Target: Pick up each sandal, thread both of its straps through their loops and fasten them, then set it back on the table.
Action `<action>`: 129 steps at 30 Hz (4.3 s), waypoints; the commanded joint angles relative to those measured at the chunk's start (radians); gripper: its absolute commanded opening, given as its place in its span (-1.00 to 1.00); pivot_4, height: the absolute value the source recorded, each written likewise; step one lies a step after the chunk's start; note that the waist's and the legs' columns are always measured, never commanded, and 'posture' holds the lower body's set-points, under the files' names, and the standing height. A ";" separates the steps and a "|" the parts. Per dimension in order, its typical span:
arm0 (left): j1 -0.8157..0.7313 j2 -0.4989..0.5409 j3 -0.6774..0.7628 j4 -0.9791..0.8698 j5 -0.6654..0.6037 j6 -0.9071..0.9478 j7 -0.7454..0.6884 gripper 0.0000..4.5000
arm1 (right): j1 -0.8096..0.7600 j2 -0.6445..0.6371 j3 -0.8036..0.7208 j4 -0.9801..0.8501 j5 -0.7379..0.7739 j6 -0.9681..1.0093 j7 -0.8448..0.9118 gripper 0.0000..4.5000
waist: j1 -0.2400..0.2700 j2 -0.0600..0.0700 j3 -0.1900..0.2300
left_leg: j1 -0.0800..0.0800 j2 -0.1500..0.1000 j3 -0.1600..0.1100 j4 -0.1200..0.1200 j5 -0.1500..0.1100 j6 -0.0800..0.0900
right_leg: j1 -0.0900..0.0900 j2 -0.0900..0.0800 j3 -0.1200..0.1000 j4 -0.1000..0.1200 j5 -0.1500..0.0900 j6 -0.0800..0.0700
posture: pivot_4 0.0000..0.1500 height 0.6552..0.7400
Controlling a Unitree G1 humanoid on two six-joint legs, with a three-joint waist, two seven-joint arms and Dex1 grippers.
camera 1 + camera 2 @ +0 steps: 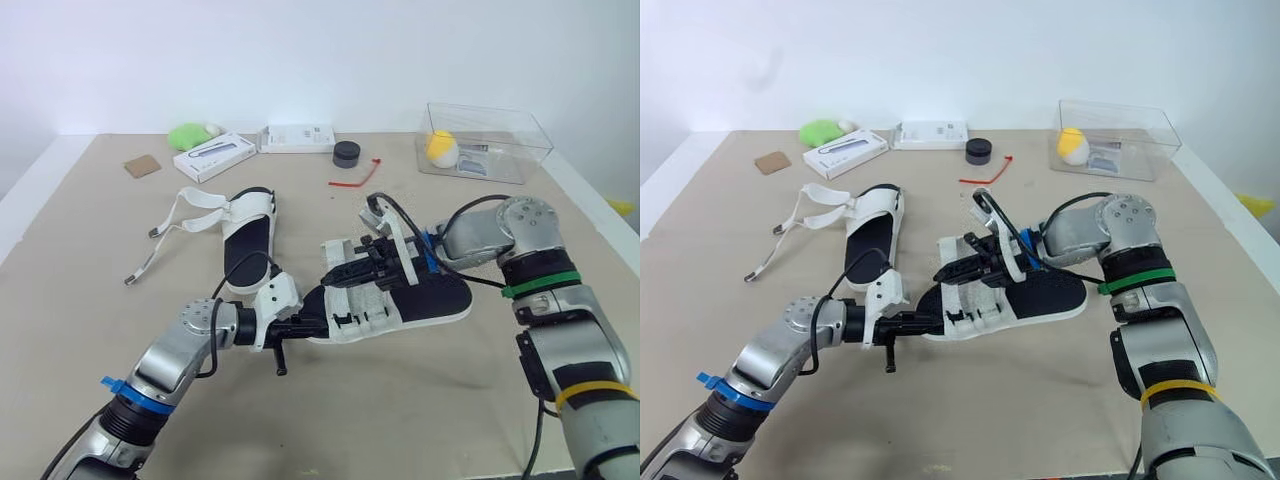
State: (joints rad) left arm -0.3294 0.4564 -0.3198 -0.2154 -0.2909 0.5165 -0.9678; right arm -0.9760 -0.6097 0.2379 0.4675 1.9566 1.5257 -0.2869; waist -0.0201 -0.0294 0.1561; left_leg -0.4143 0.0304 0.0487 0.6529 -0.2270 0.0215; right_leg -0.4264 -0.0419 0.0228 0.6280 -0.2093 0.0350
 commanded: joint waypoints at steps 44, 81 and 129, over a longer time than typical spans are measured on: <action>0.014 -0.004 -0.050 0.038 0.028 0.002 0.003 -1.00 | 0.121 -0.137 0.045 -0.733 -0.790 -0.066 0.755 -0.73 | 0.003 0.000 0.000 | -0.004 -0.002 -0.005 0.002 -0.001 0.002 | -0.001 -0.003 -0.005 -0.001 -0.002 -0.002 | 1.00 1.00; 0.015 -0.010 -0.050 0.045 0.028 -0.011 0.015 -1.00 | -0.287 -0.096 0.377 0.032 -0.869 0.089 1.208 -0.99 | 0.003 0.001 0.000 | -0.004 -0.004 -0.007 0.004 -0.001 0.001 | 0.000 -0.004 -0.007 0.001 0.003 -0.006 | 1.00 1.00; 0.027 -0.008 -0.054 0.032 0.022 -0.005 0.027 -1.00 | -0.187 -0.156 0.423 -0.253 -1.152 0.073 1.339 -0.99 | 0.003 0.001 0.000 | -0.004 -0.008 -0.009 0.004 -0.001 0.001 | 0.001 -0.008 -0.008 0.002 0.001 -0.003 | 1.00 1.00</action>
State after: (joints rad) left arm -0.3300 0.4417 -0.3450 -0.2103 -0.2860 0.4850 -0.9442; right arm -1.1753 -0.7437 0.6511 0.2381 0.8299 1.5928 1.0455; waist -0.0167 -0.0284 0.1560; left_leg -0.4184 0.0218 0.0400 0.6567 -0.2281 0.0225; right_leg -0.4255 -0.0502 0.0144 0.6297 -0.2085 0.0319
